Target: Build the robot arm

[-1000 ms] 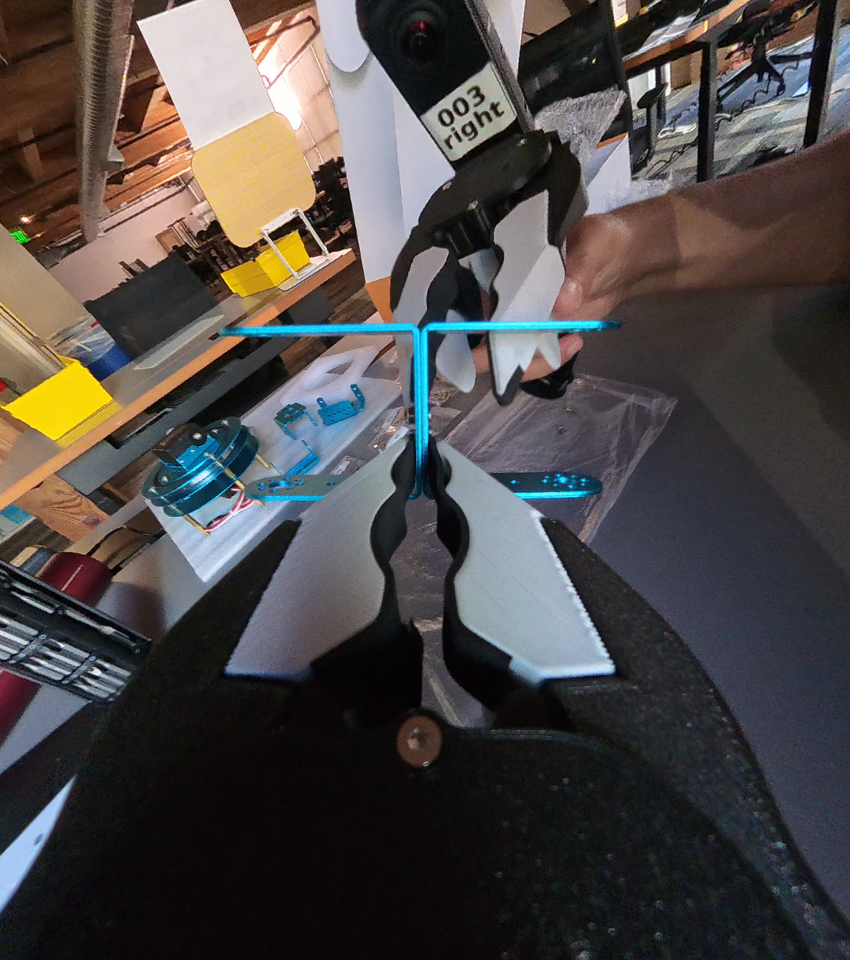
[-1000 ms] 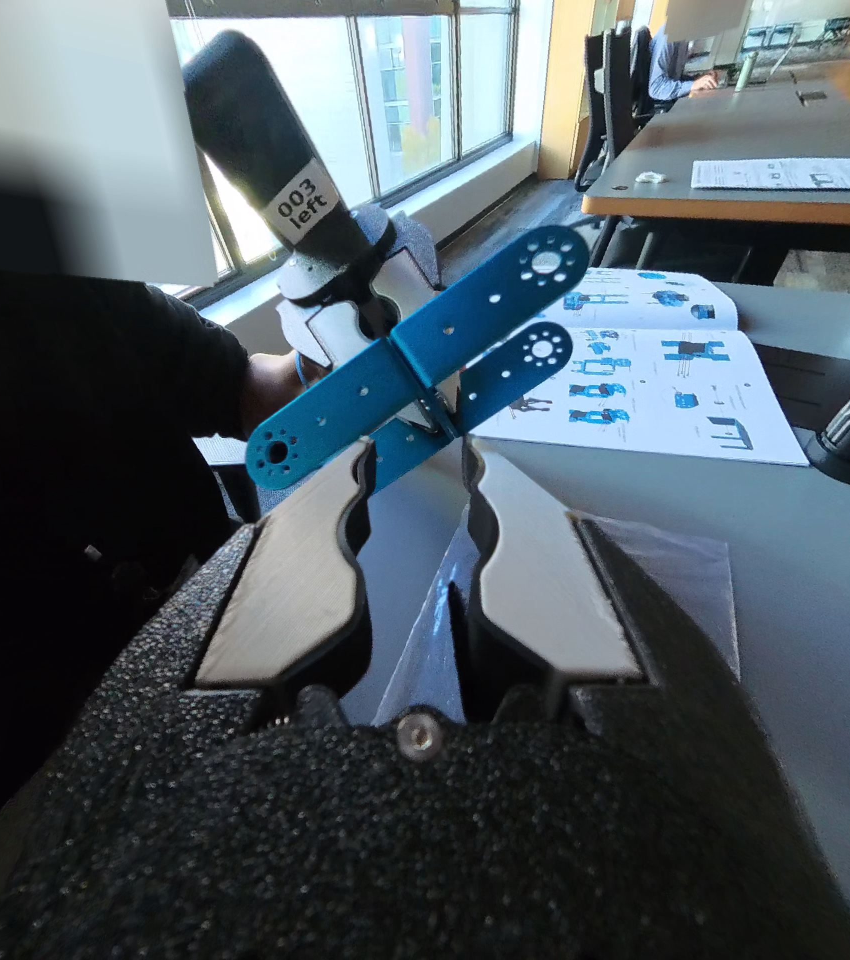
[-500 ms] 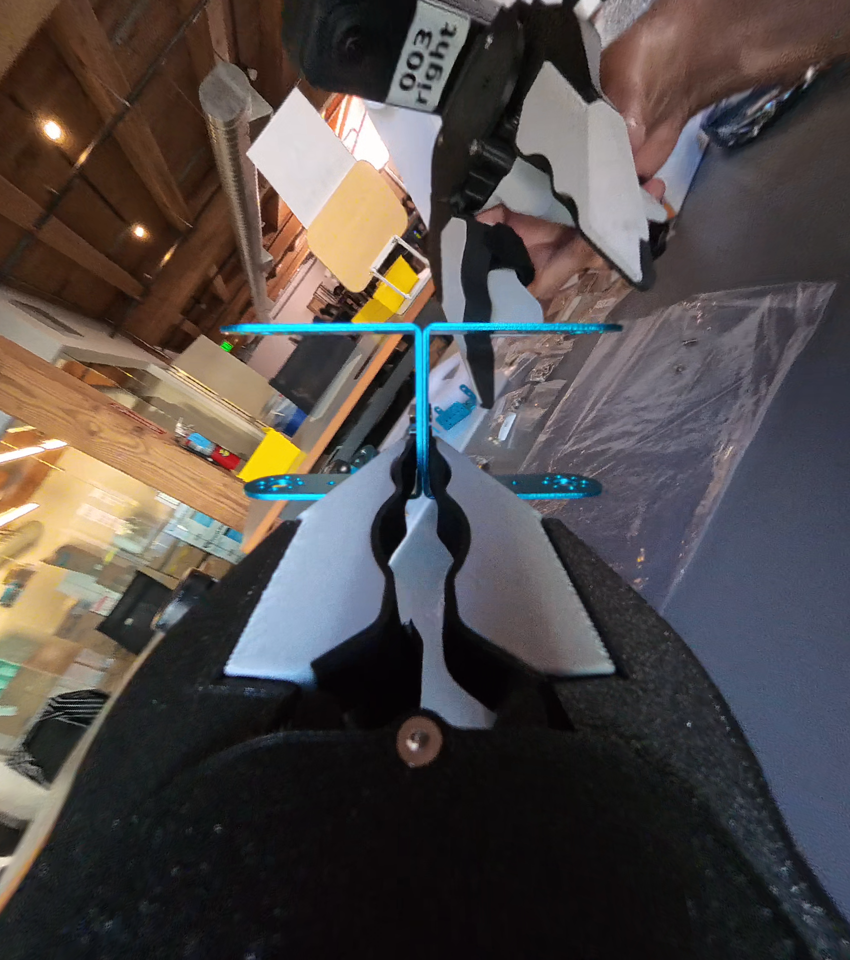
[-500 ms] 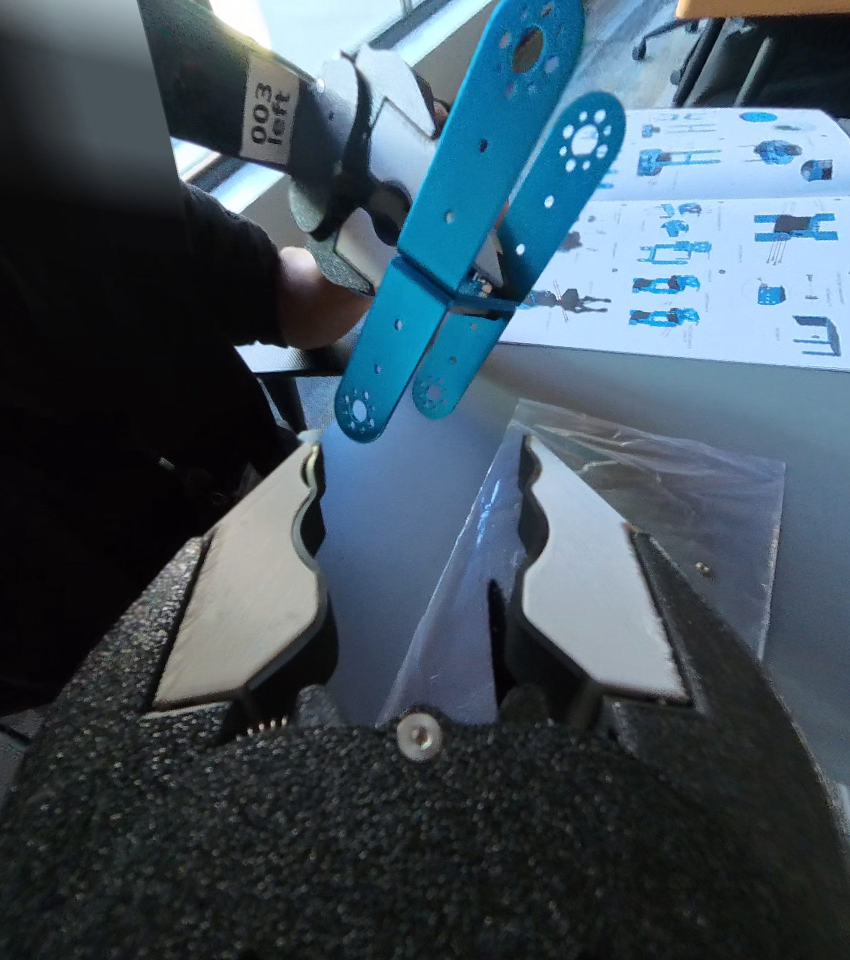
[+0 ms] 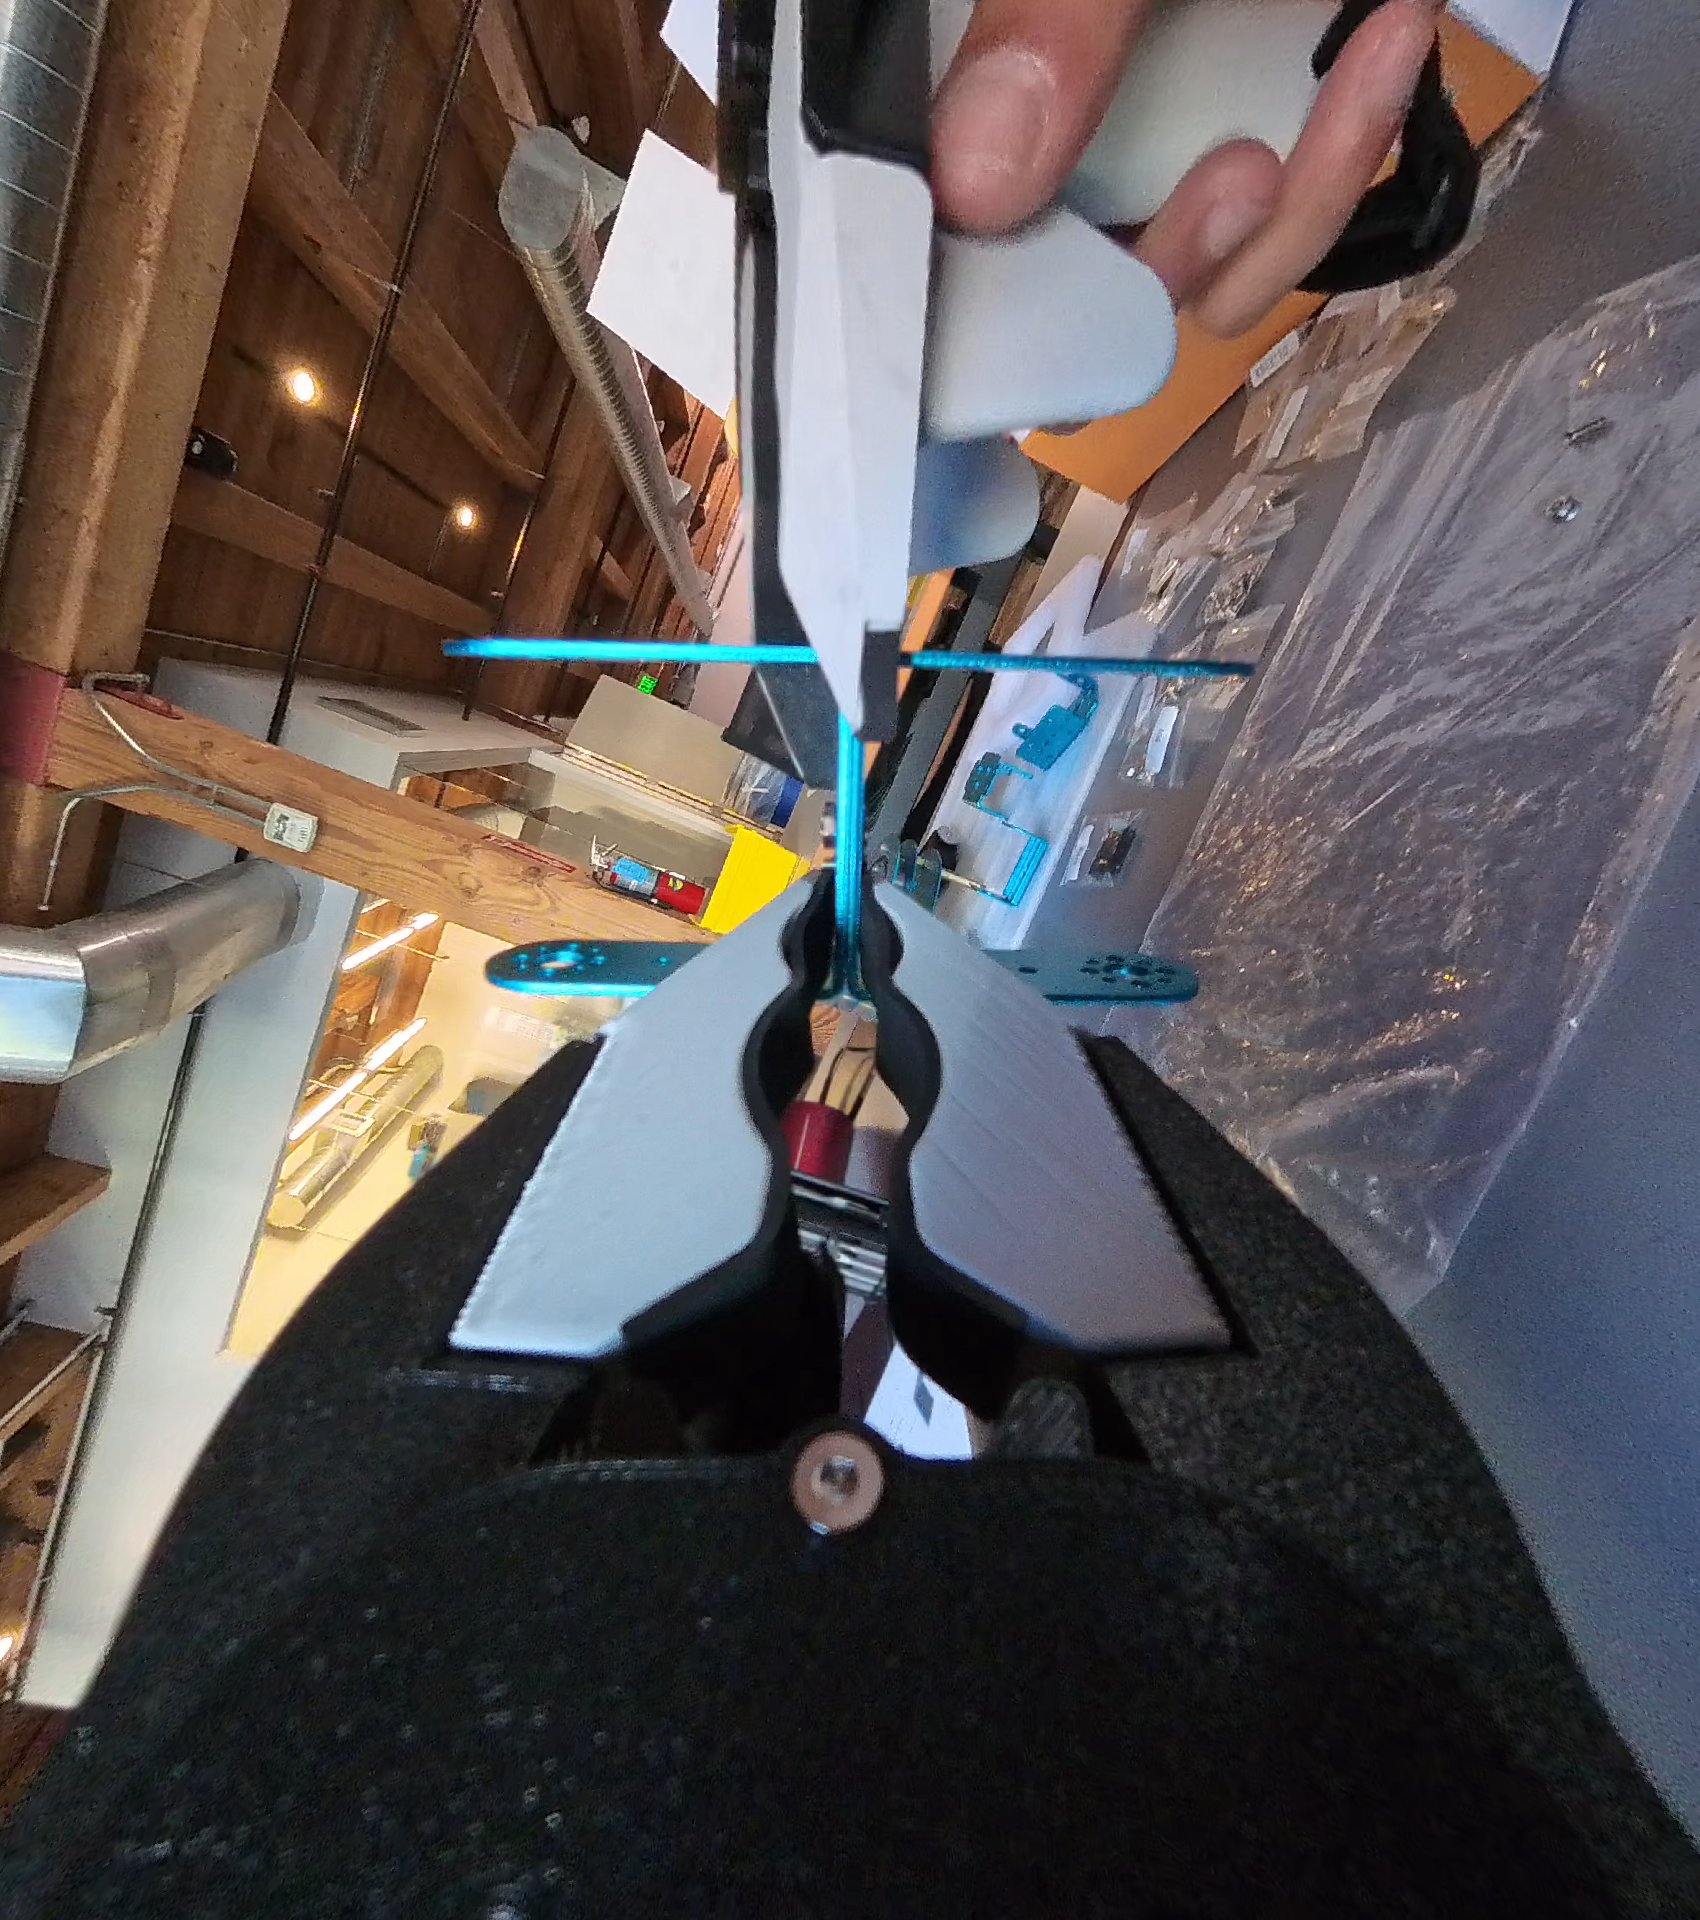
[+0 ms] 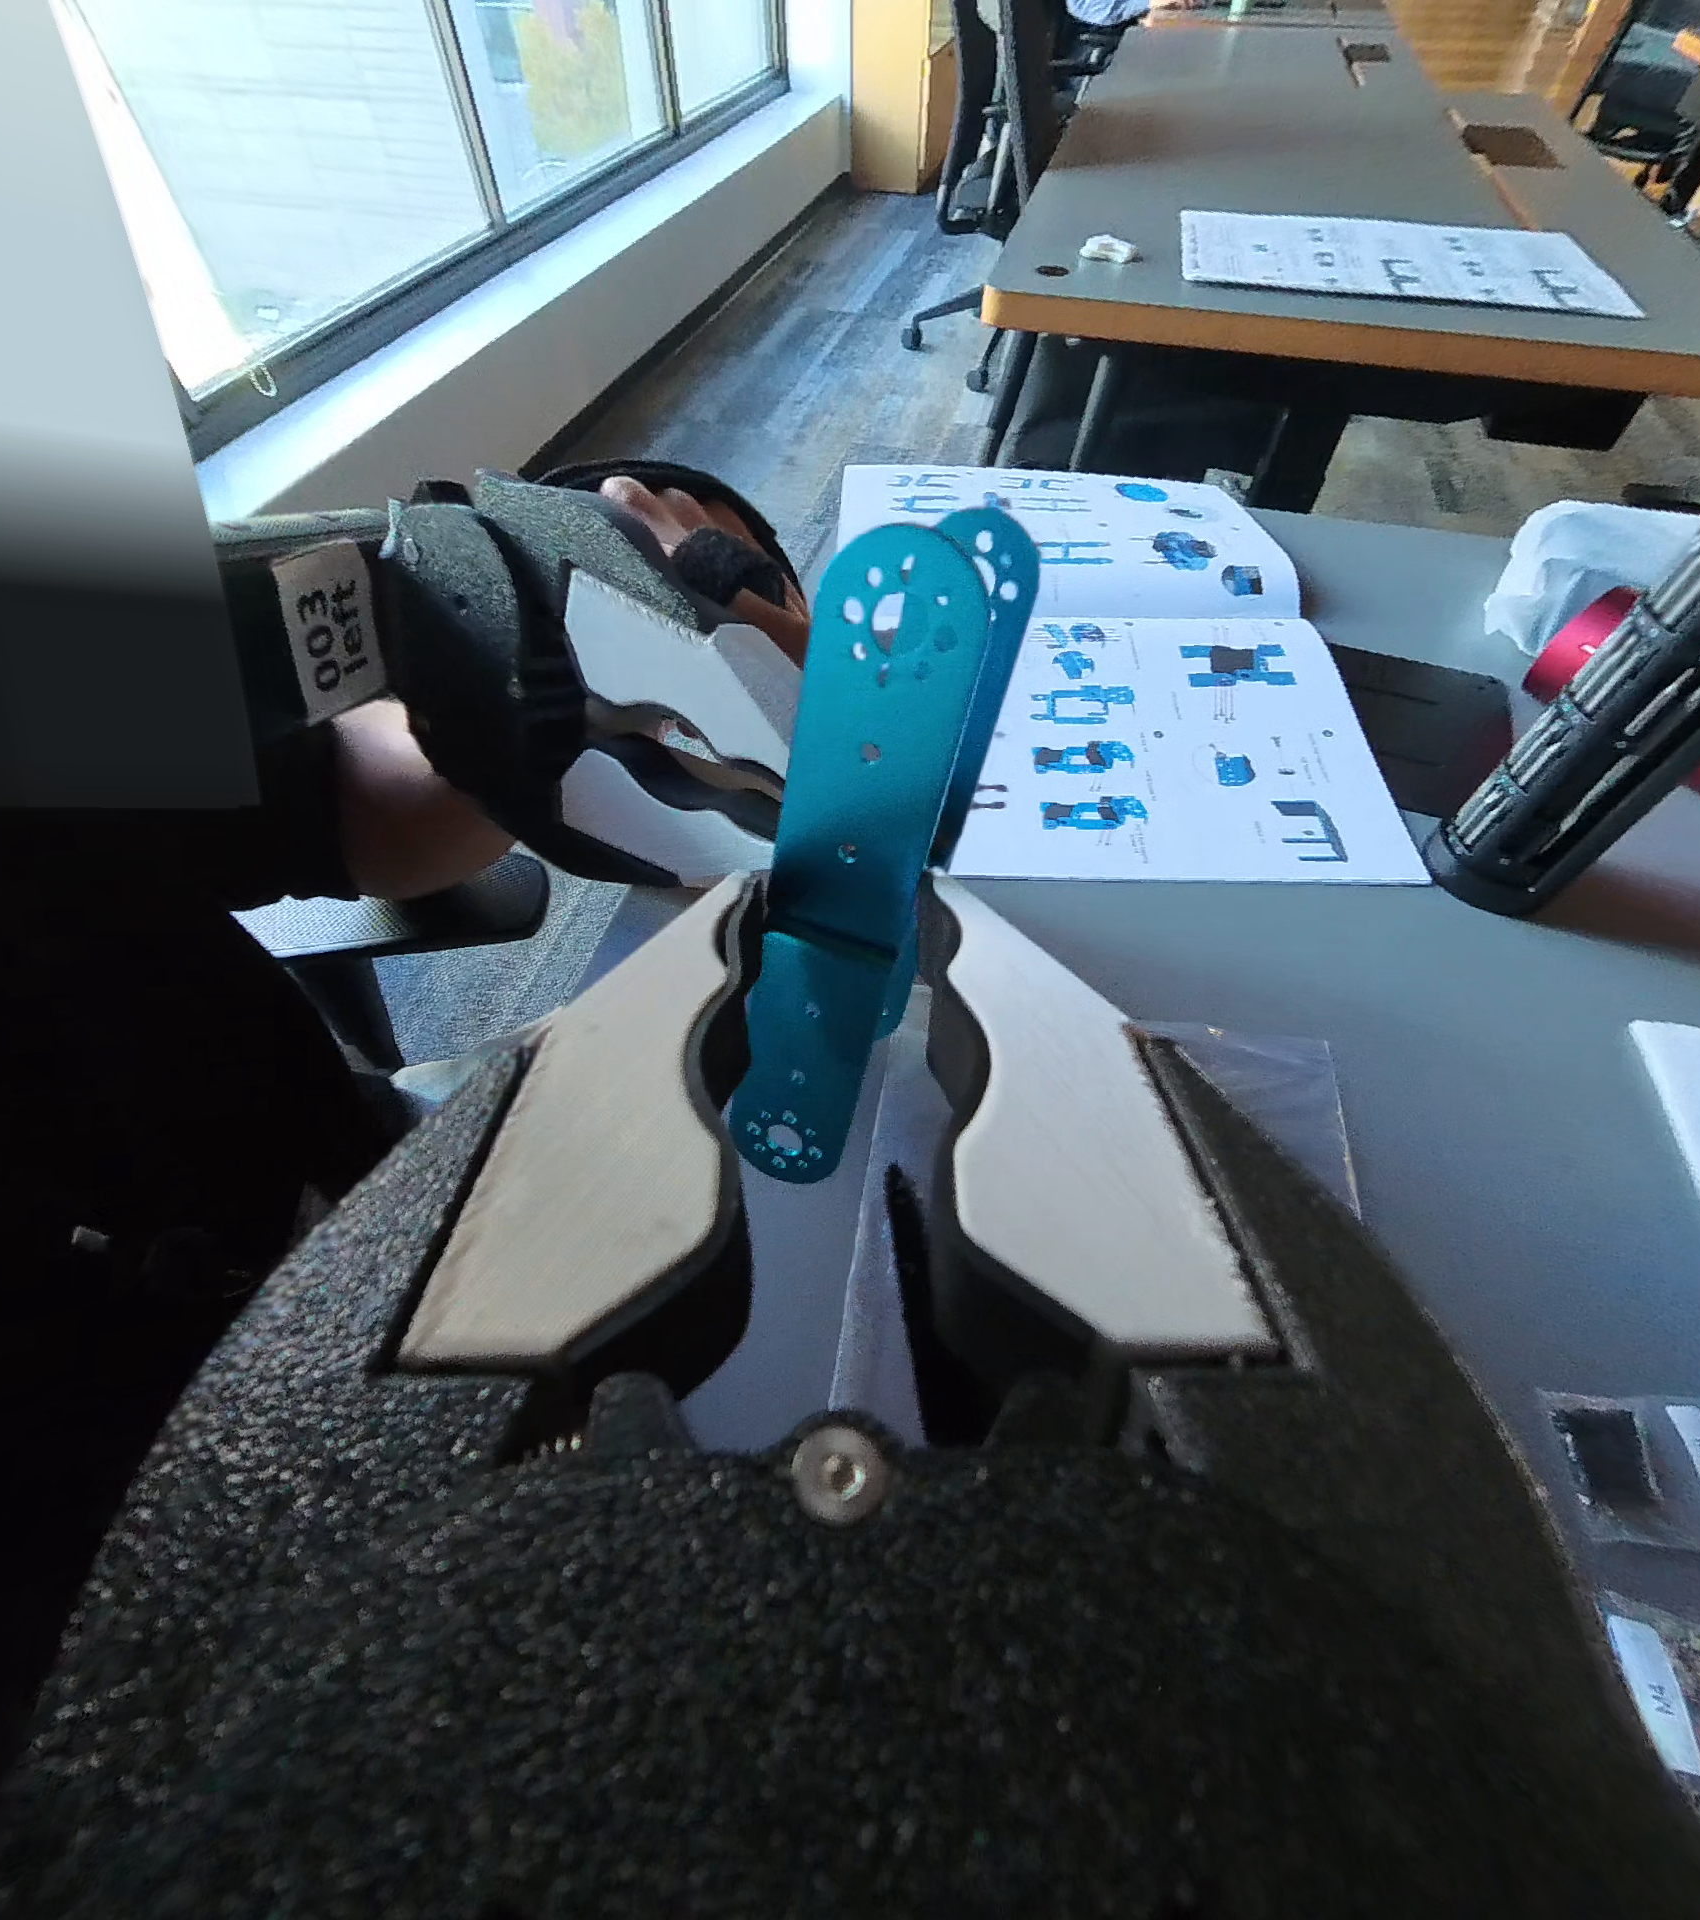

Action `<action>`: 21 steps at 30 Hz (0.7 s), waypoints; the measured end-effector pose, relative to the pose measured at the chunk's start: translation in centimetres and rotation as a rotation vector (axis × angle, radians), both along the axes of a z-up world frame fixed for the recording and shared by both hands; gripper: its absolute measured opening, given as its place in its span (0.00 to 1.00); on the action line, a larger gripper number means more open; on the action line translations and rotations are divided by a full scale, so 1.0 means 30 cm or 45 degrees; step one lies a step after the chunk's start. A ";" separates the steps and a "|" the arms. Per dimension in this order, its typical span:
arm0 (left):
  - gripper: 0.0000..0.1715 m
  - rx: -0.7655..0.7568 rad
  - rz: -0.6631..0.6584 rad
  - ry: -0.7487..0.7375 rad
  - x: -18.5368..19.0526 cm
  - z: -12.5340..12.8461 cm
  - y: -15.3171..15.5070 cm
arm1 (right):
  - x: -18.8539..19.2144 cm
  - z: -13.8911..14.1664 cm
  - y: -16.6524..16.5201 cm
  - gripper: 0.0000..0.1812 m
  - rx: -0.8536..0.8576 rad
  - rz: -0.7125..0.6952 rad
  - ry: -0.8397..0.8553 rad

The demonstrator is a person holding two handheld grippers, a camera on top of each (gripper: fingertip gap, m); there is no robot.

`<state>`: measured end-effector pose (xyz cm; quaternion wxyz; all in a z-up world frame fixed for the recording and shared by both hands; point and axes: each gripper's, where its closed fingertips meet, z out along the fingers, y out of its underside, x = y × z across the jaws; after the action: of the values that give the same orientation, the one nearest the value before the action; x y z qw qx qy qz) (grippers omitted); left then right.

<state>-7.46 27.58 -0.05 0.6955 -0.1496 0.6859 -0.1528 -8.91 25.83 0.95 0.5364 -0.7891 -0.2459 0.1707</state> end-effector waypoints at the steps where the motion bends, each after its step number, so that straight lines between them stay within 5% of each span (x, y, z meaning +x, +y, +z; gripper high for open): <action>1: 0.01 0.008 0.000 0.004 0.003 -0.007 0.002 | 0.002 -0.006 0.003 0.16 -0.007 -0.006 0.003; 6: 0.01 0.017 -0.013 0.011 0.032 -0.049 0.009 | 0.028 -0.040 0.008 0.15 -0.060 0.030 0.122; 11: 0.01 0.289 0.065 0.091 0.096 -0.152 0.107 | 0.156 -0.099 0.017 0.32 -0.192 0.122 0.197; 16: 0.01 0.443 0.088 0.113 0.171 -0.150 0.268 | 0.340 -0.315 0.088 0.16 -0.440 0.069 -0.160; 21: 0.01 0.448 0.099 0.073 0.229 -0.149 0.397 | 0.399 -0.474 0.170 0.13 -0.589 0.128 -0.438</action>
<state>-0.58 39.49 -4.51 0.6966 -0.0563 0.7153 0.0008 3.08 30.92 -13.28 0.2837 -0.8946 -0.3266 0.1122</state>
